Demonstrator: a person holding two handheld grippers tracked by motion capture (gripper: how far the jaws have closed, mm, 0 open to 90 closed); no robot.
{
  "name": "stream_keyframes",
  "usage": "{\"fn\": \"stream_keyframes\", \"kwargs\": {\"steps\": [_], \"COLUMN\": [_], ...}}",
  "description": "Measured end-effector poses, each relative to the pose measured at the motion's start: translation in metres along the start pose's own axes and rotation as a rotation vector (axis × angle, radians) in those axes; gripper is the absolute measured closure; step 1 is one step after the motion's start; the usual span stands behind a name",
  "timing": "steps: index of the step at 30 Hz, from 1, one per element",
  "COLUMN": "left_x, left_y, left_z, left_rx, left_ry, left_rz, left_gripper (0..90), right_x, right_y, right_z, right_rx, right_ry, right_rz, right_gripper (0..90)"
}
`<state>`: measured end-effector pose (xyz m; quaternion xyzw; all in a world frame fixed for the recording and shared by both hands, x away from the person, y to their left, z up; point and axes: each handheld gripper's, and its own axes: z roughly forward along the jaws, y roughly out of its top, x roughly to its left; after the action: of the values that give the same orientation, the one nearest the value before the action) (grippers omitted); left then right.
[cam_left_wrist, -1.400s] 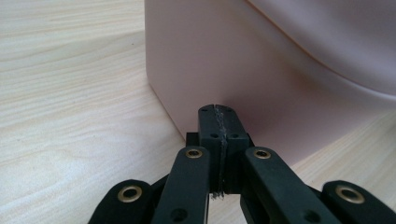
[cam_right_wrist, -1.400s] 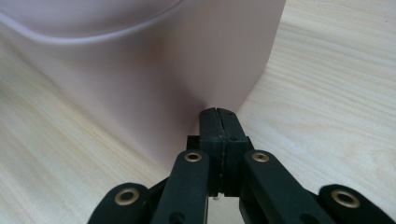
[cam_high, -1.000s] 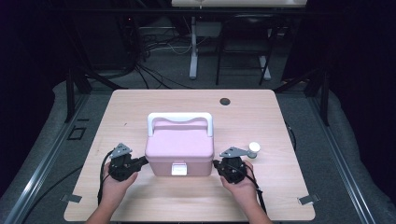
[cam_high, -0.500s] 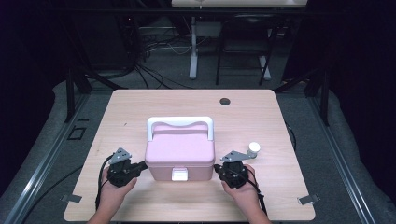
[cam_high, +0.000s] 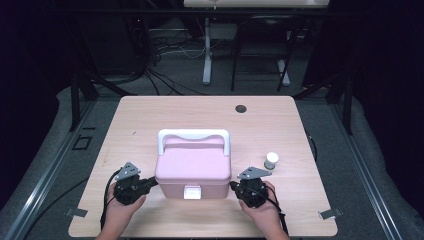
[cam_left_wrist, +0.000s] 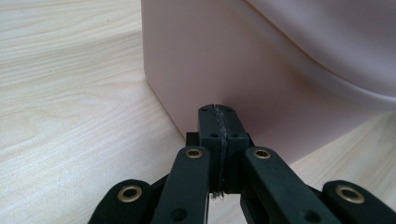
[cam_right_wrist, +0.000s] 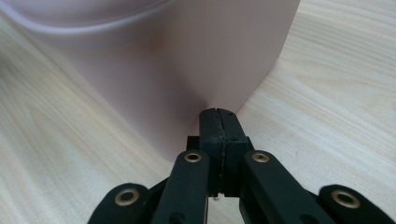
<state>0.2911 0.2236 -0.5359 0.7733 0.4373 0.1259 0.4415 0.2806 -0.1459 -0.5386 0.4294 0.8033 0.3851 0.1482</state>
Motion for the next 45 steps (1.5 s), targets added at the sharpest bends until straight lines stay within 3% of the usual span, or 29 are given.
{"fn": "stream_keyframes", "kwargs": {"steps": [17, 31, 45], "left_x": [-0.011, -0.023, -0.030], "left_y": [-0.008, -0.014, -0.018], "left_z": [-0.010, -0.016, -0.020], "left_rx": [0.027, 0.044, 0.052], "left_ry": [-0.033, -0.060, -0.082], "left_rz": [0.005, 0.032, 0.030], "left_gripper": [90.0, 90.0, 90.0], "right_x": [0.008, 0.011, 0.014], "right_y": [-0.011, -0.021, -0.030], "right_z": [-0.015, -0.026, -0.036], "right_rx": [0.022, 0.026, 0.028], "right_ry": [0.011, 0.006, 0.017], "right_rz": [-0.033, -0.018, -0.019], "right_gripper": [90.0, 90.0, 90.0]}}
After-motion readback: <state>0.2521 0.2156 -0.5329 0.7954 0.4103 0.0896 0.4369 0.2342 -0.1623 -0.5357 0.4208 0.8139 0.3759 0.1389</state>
